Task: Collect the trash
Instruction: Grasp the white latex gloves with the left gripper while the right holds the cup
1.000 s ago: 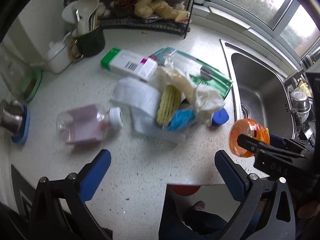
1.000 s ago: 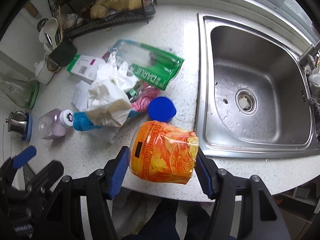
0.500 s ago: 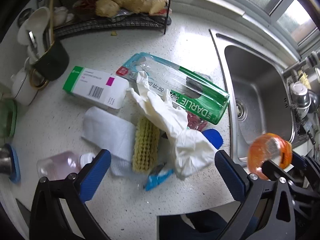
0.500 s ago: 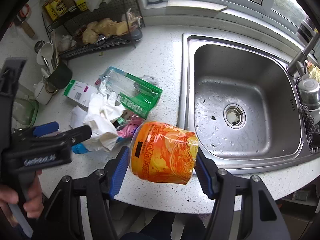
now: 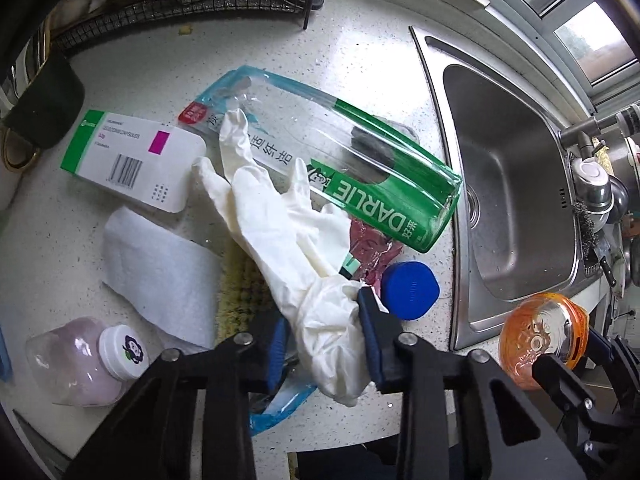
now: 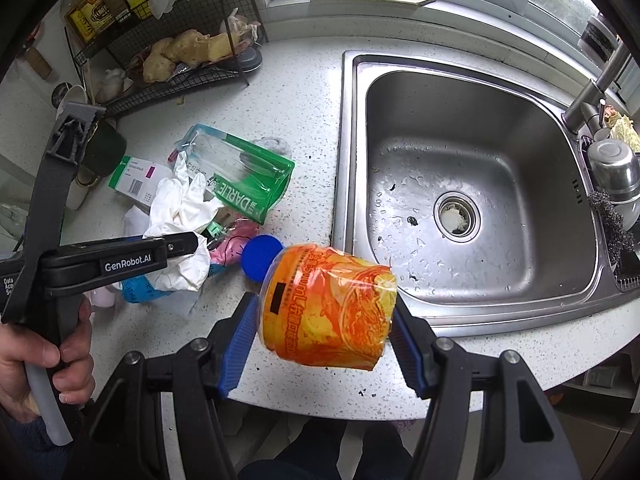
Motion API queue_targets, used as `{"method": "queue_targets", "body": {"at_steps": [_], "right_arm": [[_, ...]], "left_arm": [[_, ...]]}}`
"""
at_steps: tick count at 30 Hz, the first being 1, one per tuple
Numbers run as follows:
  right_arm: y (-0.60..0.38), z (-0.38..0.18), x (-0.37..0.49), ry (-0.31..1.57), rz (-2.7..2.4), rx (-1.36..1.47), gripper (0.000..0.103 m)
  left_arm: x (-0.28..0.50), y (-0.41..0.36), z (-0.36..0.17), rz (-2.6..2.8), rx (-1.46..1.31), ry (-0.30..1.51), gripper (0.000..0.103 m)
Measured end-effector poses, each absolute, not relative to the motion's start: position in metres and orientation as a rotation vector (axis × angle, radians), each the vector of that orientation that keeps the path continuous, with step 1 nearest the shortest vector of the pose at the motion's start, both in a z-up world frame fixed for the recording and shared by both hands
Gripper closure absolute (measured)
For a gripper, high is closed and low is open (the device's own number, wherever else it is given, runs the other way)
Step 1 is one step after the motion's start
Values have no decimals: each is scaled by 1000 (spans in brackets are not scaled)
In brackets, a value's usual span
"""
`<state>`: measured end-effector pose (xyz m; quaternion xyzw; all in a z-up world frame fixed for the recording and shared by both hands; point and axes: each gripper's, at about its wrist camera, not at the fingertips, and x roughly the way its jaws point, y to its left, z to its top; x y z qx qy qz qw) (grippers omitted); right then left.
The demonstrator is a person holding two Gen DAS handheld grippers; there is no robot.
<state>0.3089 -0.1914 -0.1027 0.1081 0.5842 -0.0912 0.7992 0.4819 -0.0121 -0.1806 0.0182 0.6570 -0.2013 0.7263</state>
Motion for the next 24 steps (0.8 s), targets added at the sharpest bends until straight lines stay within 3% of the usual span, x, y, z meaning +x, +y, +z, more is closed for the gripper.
{"method": "queue_targets", "body": {"at_steps": [11, 24], "right_arm": [[-187, -91, 305, 1195, -177, 209, 43], [-175, -55, 294, 1092, -96, 201, 43]], "left_arm": [[458, -8, -137, -465, 77, 1269, 95], [408, 7, -47, -525, 12, 1081, 95]]}}
